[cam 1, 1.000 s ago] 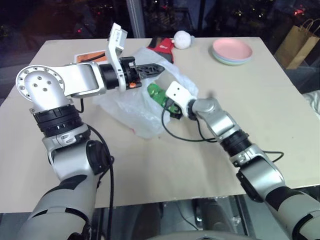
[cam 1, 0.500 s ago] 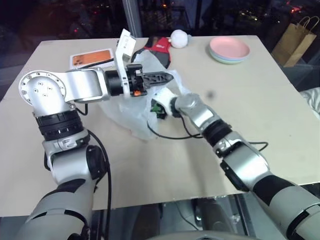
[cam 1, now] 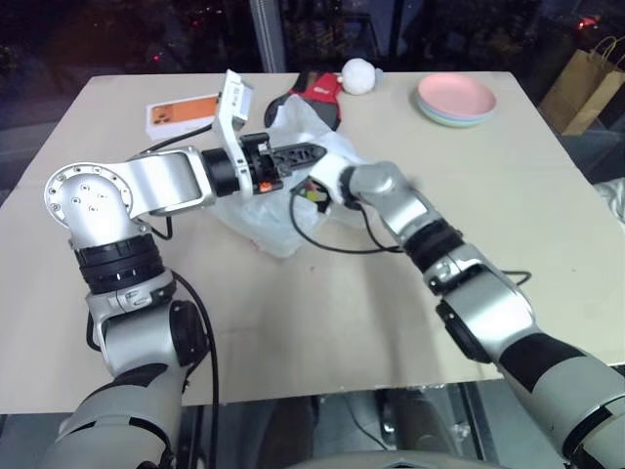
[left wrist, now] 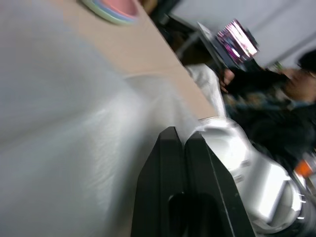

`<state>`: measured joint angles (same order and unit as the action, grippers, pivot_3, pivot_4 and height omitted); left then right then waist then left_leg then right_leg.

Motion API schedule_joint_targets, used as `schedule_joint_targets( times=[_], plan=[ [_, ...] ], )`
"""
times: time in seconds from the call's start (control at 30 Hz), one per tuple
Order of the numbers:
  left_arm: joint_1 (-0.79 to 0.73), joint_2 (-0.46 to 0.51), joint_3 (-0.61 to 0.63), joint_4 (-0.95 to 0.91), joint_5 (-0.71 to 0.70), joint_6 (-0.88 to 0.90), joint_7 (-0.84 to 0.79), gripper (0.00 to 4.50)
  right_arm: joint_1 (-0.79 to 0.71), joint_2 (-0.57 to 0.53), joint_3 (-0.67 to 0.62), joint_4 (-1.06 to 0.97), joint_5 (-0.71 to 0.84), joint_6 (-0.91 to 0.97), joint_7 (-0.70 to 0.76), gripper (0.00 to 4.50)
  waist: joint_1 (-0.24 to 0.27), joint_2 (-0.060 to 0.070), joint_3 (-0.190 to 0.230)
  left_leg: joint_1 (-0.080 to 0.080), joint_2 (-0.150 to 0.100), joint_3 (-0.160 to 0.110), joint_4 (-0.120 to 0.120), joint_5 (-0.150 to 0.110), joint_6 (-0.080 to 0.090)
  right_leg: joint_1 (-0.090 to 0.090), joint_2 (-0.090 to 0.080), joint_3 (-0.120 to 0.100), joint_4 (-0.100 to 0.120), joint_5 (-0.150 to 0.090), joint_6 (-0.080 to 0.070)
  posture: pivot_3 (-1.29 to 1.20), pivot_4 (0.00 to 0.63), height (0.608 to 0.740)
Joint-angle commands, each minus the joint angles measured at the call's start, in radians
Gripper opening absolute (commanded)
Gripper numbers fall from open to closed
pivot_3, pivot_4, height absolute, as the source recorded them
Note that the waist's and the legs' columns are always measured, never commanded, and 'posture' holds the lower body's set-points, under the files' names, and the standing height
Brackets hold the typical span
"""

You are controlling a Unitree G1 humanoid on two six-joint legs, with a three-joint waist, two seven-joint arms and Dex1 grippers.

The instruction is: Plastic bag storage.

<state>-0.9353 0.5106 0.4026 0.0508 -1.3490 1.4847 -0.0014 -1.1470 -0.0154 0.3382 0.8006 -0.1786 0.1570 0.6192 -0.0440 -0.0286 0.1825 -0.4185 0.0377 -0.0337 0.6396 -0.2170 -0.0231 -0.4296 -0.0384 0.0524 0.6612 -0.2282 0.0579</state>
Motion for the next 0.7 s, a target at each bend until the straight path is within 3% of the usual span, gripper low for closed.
schedule_joint_targets(
  times=[0.03,0.2,0.3,0.5,0.7],
  plan=[
    [-0.003,0.018,-0.001,0.01,0.054,-0.072,-0.039,0.0,0.093,-0.052,-0.009,-0.289,0.027,0.098,0.074,4.42,0.0,0.0,0.0,0.0,0.0,0.0,0.0,0.0,0.0,0.0,0.0,0.0,0.0,0.0,0.0,0.0,0.15,0.74],
    [-0.012,0.027,-0.022,0.048,0.136,-0.153,-0.119,0.0,0.333,-0.138,-0.029,-0.793,0.108,0.376,0.149,4.42,0.003,0.0,0.0,0.0,0.0,0.0,0.0,0.0,-0.001,0.0,0.0,0.0,0.0,0.0,0.0,0.0,0.15,0.74],
    [-0.019,0.028,-0.035,0.065,0.181,-0.19,-0.165,0.0,0.429,-0.157,-0.049,-0.993,0.157,0.488,0.136,4.42,0.004,0.0,0.0,0.0,0.0,0.0,0.0,0.0,-0.001,0.0,0.001,0.0,0.0,0.0,0.0,0.0,0.15,0.74],
    [0.011,0.032,-0.067,0.005,0.244,-0.241,-0.252,0.0,0.514,-0.168,-0.13,-1.111,0.179,0.573,0.015,4.42,0.003,0.0,0.0,0.001,0.0,0.0,0.001,0.001,-0.001,0.0,0.001,0.0,0.002,0.0,0.0,0.0,0.15,0.74],
    [0.045,0.06,-0.079,-0.059,0.269,-0.24,-0.302,0.0,0.497,-0.175,-0.259,-1.137,0.234,0.668,-0.069,4.42,0.004,0.0,0.0,0.001,0.0,0.0,0.001,0.001,-0.001,0.0,0.001,0.0,0.001,0.0,0.0,0.0,0.15,0.74]
  ],
)
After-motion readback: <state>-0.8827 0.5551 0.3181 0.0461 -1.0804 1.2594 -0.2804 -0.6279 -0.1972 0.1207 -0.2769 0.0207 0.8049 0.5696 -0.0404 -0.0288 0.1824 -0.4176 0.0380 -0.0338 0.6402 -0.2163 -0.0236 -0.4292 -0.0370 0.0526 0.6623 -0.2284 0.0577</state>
